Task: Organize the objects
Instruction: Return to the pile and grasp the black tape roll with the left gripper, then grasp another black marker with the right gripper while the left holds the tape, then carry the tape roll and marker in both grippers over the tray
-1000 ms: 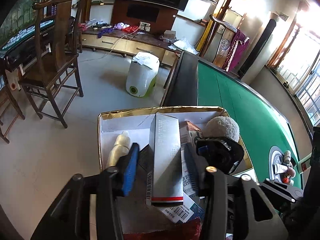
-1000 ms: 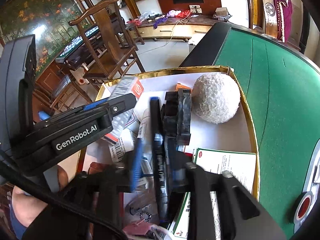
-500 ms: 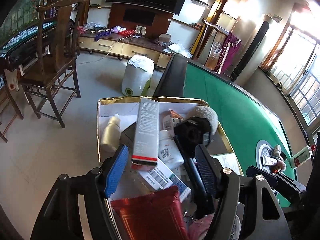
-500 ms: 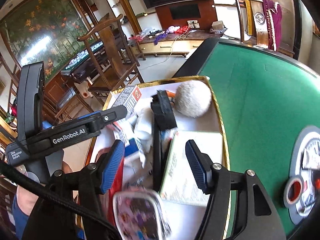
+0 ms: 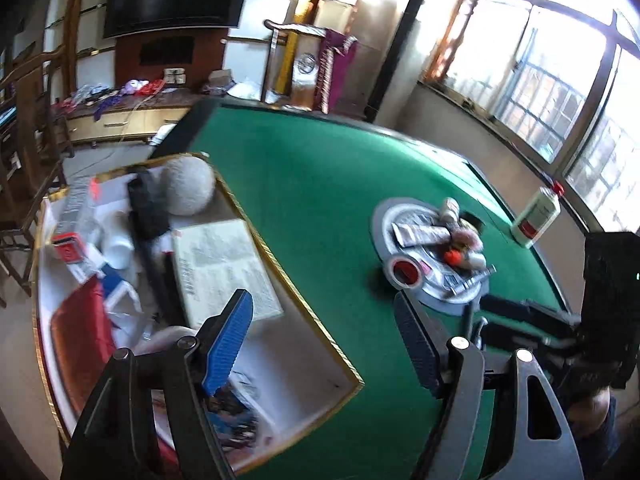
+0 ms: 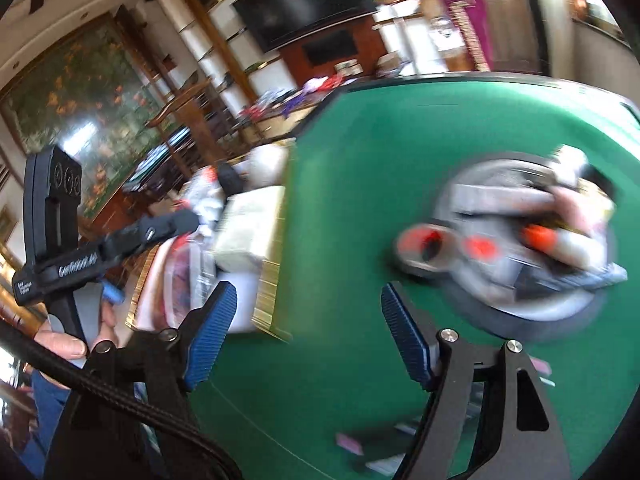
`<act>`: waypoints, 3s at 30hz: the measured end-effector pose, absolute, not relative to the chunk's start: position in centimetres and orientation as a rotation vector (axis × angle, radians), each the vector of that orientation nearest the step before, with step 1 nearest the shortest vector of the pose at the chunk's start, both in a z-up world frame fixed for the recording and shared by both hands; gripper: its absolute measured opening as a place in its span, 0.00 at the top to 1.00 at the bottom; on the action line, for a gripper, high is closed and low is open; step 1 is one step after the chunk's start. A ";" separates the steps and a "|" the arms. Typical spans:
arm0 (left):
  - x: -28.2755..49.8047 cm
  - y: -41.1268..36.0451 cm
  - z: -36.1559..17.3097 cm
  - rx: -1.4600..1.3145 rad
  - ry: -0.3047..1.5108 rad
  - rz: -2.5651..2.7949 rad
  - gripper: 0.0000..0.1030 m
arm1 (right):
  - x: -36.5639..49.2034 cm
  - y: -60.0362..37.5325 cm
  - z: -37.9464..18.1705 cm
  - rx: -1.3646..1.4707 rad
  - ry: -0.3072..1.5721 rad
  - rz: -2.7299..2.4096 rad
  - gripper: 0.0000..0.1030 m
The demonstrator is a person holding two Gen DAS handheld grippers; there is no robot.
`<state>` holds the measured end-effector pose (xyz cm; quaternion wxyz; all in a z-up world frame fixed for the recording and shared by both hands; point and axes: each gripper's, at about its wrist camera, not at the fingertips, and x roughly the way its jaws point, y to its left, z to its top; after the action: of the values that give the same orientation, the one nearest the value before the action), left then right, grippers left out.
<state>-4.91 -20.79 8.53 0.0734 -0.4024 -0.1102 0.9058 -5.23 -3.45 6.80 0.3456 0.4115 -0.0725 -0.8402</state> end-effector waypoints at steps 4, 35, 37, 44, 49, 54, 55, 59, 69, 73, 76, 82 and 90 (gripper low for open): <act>-5.9 -12.7 6.0 -1.310 -0.134 2.557 0.34 | -5.5 4.5 6.1 1.054 -0.273 -2.299 0.27; -13.5 -9.4 0.9 -1.459 -0.177 2.704 0.45 | -7.1 13.7 3.6 1.098 -0.545 -2.389 0.25; -12.2 -9.8 0.9 -1.448 -0.194 2.697 0.45 | -7.7 13.5 3.4 1.110 -0.513 -2.400 0.25; -11.8 -9.8 0.7 -1.432 -0.176 2.693 0.45 | -13.7 12.4 2.9 1.175 -0.435 -2.408 0.25; -12.5 -9.8 0.7 -1.435 -0.188 2.680 0.45 | -17.1 12.0 1.3 1.230 -0.421 -2.371 0.25; -12.5 -9.7 0.7 -1.437 -0.184 2.682 0.45 | -15.6 10.7 1.3 1.317 -0.226 -2.305 0.25; -12.5 -9.8 0.7 -1.436 -0.184 2.682 0.45 | -14.7 10.4 1.3 1.347 -0.194 -2.268 0.25; -12.5 -9.6 0.6 -1.436 -0.161 2.692 0.45 | -11.5 9.0 1.9 1.311 -0.050 -2.243 0.30; -12.5 -8.9 0.4 -1.431 -0.080 2.714 0.45 | -10.7 7.7 0.2 1.259 0.200 -2.316 0.75; -12.4 -8.6 0.3 -1.427 -0.026 2.725 0.46 | -9.7 6.4 0.0 1.212 0.375 -2.360 0.88; -12.3 -8.9 0.6 -1.416 -0.062 2.711 0.46 | -9.1 6.2 0.0 1.213 0.399 -2.412 0.88; -11.8 -9.1 2.0 -1.350 -0.100 2.727 0.46 | -8.6 8.2 2.1 1.167 0.202 -2.426 0.88; -10.9 -10.8 5.1 -1.240 -0.194 2.772 0.46 | -7.0 6.1 4.7 1.053 -0.018 -2.392 0.88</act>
<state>-10.85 -10.78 5.08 0.0492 -0.4070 -0.0638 0.9099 -6.98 6.07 4.66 0.2609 0.3890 -0.0067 -0.8835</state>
